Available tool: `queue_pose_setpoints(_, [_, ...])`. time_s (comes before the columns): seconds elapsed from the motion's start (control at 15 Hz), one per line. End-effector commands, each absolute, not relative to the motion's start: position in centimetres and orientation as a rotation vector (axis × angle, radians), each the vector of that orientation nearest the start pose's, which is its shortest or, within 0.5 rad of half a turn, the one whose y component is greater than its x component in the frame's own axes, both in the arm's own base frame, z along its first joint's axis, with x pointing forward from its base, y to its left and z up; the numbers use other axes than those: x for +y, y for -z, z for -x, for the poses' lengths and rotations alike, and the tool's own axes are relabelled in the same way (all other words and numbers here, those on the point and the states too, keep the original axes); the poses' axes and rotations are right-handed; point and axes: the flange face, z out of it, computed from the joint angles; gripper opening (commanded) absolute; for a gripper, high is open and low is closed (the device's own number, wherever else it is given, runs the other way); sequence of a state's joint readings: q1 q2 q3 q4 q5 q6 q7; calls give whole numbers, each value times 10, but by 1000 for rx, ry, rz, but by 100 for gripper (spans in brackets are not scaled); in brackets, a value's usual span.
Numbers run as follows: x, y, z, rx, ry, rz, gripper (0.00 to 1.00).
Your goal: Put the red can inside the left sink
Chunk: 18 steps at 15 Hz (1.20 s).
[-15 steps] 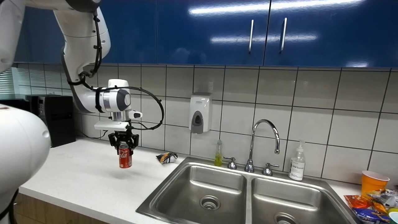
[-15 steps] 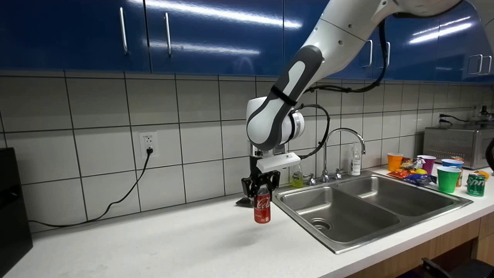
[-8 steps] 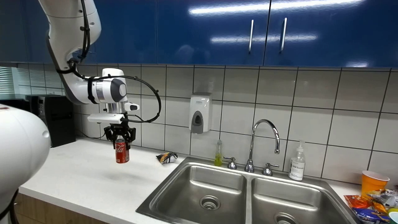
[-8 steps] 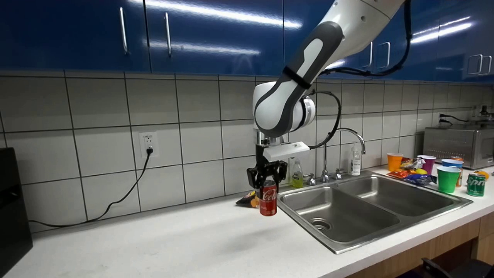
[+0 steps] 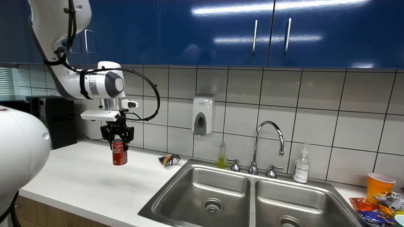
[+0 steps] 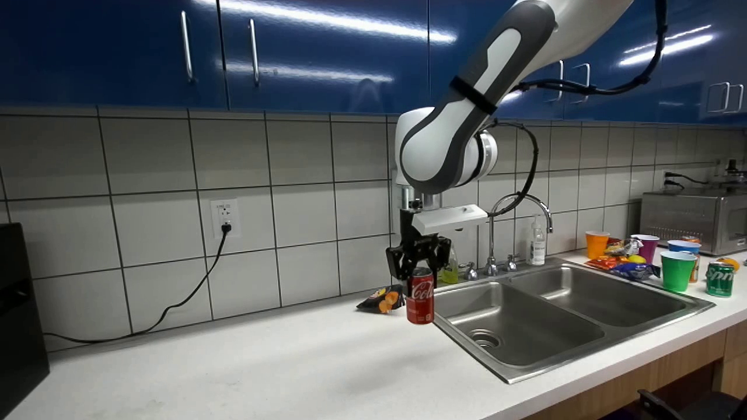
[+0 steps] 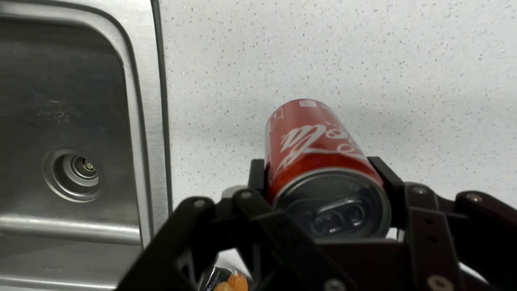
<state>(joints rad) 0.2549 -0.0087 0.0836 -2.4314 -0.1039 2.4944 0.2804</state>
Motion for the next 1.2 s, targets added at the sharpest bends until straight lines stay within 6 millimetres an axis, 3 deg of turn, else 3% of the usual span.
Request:
queue_pose_setpoints(0.0, [152, -331, -446, -144, 136, 3185, 38])
queue_pose_setpoints(1.13, [101, -326, -441, 35, 113, 3228, 38])
